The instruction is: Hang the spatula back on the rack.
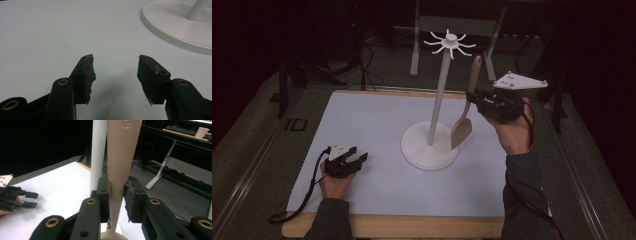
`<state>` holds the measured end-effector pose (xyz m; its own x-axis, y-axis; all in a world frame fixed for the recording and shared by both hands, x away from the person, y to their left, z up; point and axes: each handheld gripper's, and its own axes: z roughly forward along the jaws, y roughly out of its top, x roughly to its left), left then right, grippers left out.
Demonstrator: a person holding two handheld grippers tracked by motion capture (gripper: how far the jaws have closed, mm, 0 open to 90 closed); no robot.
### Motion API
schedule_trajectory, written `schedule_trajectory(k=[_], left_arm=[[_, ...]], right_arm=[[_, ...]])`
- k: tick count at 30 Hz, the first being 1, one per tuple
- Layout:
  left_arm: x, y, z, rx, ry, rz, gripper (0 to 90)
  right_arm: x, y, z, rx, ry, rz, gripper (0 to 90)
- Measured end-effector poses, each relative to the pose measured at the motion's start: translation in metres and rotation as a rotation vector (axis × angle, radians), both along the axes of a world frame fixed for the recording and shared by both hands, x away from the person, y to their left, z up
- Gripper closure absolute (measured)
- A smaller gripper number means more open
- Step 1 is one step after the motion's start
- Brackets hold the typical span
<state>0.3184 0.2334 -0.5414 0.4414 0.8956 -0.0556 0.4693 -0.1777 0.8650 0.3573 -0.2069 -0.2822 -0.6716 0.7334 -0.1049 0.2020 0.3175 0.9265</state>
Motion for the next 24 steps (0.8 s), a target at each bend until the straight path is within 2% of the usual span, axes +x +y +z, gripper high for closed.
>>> schedule_trajectory(k=[24], left_arm=[[0.000, 0.000, 0.000, 0.001, -0.002, -0.001, 47.0]], right_arm=[[0.010, 0.013, 0.007, 0.004, 0.016, 0.021, 75.3]])
